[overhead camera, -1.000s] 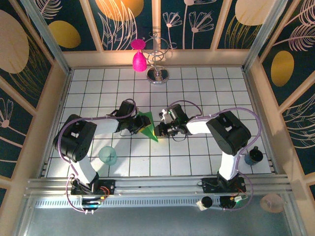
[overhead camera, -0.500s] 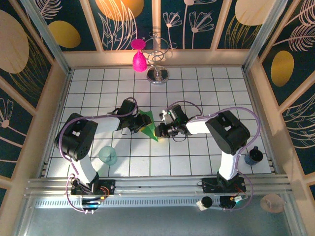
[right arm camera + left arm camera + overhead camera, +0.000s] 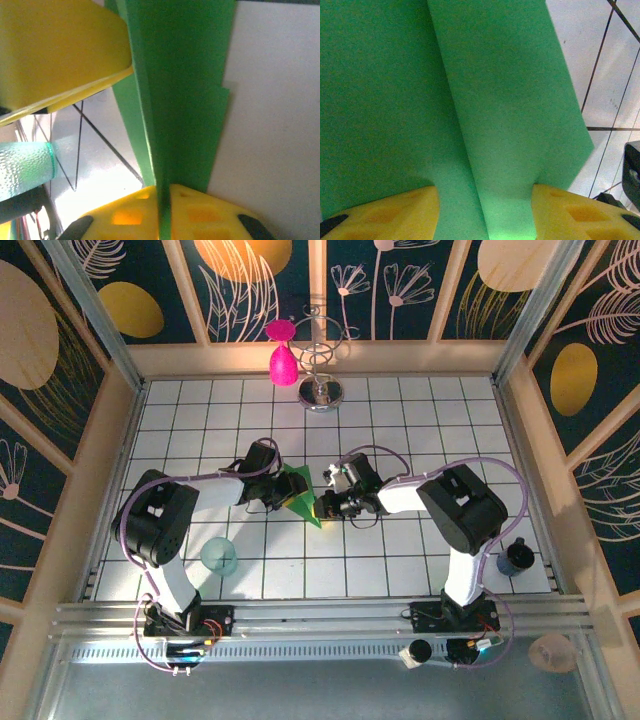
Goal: Fold a paper plane with a square sheet of paper (pick it up from the middle)
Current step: Fourth fold the wing at the center of the table.
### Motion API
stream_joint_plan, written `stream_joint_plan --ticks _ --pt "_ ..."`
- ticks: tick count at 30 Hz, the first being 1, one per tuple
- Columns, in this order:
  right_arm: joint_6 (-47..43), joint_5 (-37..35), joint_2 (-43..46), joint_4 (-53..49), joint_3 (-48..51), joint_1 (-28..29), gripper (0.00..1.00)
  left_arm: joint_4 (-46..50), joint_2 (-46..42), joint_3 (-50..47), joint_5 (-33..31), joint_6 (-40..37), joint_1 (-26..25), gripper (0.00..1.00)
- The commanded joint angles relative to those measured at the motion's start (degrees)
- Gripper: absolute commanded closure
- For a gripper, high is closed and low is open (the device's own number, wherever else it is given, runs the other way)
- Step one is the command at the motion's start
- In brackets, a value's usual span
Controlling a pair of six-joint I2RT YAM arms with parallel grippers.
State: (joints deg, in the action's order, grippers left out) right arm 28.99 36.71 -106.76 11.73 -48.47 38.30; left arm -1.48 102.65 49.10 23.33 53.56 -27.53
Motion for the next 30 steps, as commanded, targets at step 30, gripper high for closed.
stream_joint_plan --ticks 30 --pt "-0.3 -0.1 -3.0 2.9 -2.1 -0.3 0.87 10.1 8.6 -4.2 -12.1 -3.0 0.7 0.47"
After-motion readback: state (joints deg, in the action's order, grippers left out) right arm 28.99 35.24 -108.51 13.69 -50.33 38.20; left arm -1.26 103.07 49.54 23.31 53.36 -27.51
